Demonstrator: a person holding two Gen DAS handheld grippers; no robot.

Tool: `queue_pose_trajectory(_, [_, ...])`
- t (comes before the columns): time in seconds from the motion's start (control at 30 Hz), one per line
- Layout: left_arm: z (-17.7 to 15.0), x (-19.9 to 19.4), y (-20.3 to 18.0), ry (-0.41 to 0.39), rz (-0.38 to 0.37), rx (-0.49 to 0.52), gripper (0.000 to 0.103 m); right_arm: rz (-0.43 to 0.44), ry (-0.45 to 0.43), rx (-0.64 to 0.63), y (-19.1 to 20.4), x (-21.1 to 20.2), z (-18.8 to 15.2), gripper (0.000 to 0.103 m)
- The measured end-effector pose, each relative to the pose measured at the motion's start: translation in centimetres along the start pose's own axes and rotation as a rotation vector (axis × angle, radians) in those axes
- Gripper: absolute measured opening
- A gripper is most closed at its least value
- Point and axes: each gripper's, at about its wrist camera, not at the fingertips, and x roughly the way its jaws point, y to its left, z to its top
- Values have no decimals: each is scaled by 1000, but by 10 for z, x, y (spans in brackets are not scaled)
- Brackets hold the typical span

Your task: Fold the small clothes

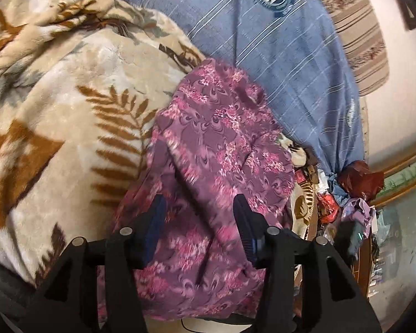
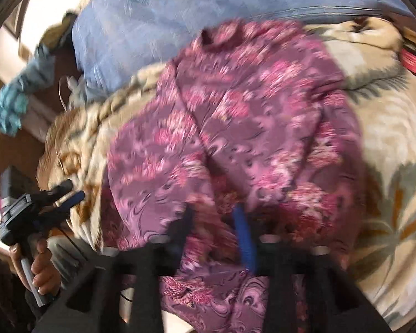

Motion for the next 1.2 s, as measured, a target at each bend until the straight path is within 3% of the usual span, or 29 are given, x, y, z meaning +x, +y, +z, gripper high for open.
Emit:
queue_pose_trajectory(0.03, [7, 7, 0, 8, 18, -7, 49, 28, -38, 3, -4, -10, -2, 68])
queue_pose_trajectory(0.2, [33, 52, 1, 10, 69, 16, 48, 135, -46, 2, -21, -15, -17, 68])
queue_pose_trajectory(0.27, [28, 61, 7, -4, 78, 8, 39, 152, -16, 1, -26, -4, -19, 68])
queue_pose_trajectory(0.3, [24, 64, 11, -9, 84, -9, 18, 149, -5, -9, -25, 1, -20, 58])
queue_pose_trajectory(0.33, [22, 67, 12, -1, 93, -6, 5, 133, 5, -27, -24, 7, -23, 31])
queue_pose_trajectory(0.37, [21, 67, 11, -1, 102, 2, 5, 117, 34, -37, -22, 14, -23, 16])
queue_pose_trajectory(0.43, [22, 60, 8, -49, 134, 25, 2, 118, 46, -31, -20, 11, -23, 11])
queue_pose_trajectory(0.6, [24, 39, 5, -151, 147, 54, 2, 243, 8, -48, -1, -42, -27, 9])
queue_pose_trajectory(0.67, [24, 56, 9, -93, 204, 57, 2, 214, 51, -36, -5, -42, -36, 7])
queue_pose_trajectory(0.7, [24, 65, 13, -64, 229, 45, 3, 156, 89, -17, -12, -31, -40, 2])
queue_pose_trajectory(0.77, [22, 82, 22, -1, 250, 20, 3, 8, 158, 43, -35, -3, -48, 0])
queue_pose_trajectory(0.8, [21, 80, 21, -15, 246, 22, 3, -20, 175, 71, -44, 8, -51, 0])
queue_pose_trajectory(0.87, [22, 74, 19, -33, 244, 33, 10, 7, 155, 121, -53, 11, -55, 2])
queue_pose_trajectory(0.97, [21, 64, 18, -50, 219, 26, 36, 52, 49, 34, -31, -19, -48, 17])
queue_pose_trajectory(1.03, [19, 61, 14, -53, 203, 36, 41, 103, -5, -2, -18, -36, -47, 71])
queue_pose_trajectory(1.13, [11, 56, 2, -38, 193, 90, 41, 159, -25, -24, -7, -33, -52, 73])
queue_pose_trajectory(1.2, [1, 50, -3, -10, 145, 117, 41, 203, 7, -3, -7, -12, -53, 66])
